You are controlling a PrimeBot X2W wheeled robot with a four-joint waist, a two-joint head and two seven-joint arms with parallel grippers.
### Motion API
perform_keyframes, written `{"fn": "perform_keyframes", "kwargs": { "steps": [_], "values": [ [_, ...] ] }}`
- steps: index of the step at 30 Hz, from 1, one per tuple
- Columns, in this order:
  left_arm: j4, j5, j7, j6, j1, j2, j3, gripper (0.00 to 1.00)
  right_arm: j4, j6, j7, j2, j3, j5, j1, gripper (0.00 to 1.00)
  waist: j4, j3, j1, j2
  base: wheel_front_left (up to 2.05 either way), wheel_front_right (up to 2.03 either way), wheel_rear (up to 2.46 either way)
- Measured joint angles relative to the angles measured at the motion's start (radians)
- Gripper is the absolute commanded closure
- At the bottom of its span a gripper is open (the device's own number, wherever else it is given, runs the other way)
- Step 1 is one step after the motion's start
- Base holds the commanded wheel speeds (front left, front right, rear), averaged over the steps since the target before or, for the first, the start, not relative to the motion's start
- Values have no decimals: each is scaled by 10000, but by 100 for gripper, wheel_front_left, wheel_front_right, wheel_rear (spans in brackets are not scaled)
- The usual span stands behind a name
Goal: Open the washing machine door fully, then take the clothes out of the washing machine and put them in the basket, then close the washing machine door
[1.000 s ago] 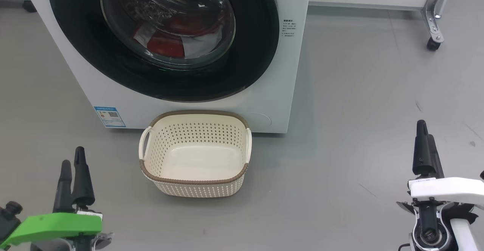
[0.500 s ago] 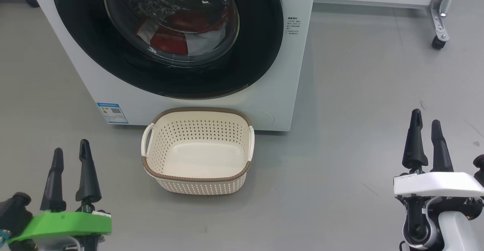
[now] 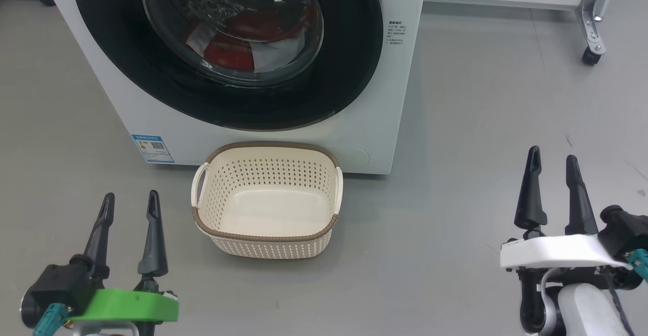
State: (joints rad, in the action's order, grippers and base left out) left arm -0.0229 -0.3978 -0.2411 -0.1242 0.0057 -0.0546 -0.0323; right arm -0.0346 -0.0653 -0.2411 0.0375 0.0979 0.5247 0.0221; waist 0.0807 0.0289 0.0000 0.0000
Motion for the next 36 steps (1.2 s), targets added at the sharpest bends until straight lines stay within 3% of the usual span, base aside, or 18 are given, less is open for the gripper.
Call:
{"fn": "perform_keyframes", "kwargs": {
  "steps": [7,16,29,36],
  "values": [
    [-345,681,-109,0,6,2,-48,0,700,-345,-109,23,207,-913,-111,0,1,20,0,0,0,0,0],
    [-867,1248,-109,0,28,2,-224,0,999,-431,-109,25,255,-1770,-109,0,-47,42,0,0,0,0,0],
    [-1388,1561,-109,-2,44,8,-297,0,1463,-520,-109,29,-38,-1060,-296,0,-58,47,0,0,0,0,0],
    [-1482,1620,-109,-2,43,36,-222,0,1891,-516,-109,146,236,-2153,-385,0,-48,88,0,0,0,0,0]
  ]
}}
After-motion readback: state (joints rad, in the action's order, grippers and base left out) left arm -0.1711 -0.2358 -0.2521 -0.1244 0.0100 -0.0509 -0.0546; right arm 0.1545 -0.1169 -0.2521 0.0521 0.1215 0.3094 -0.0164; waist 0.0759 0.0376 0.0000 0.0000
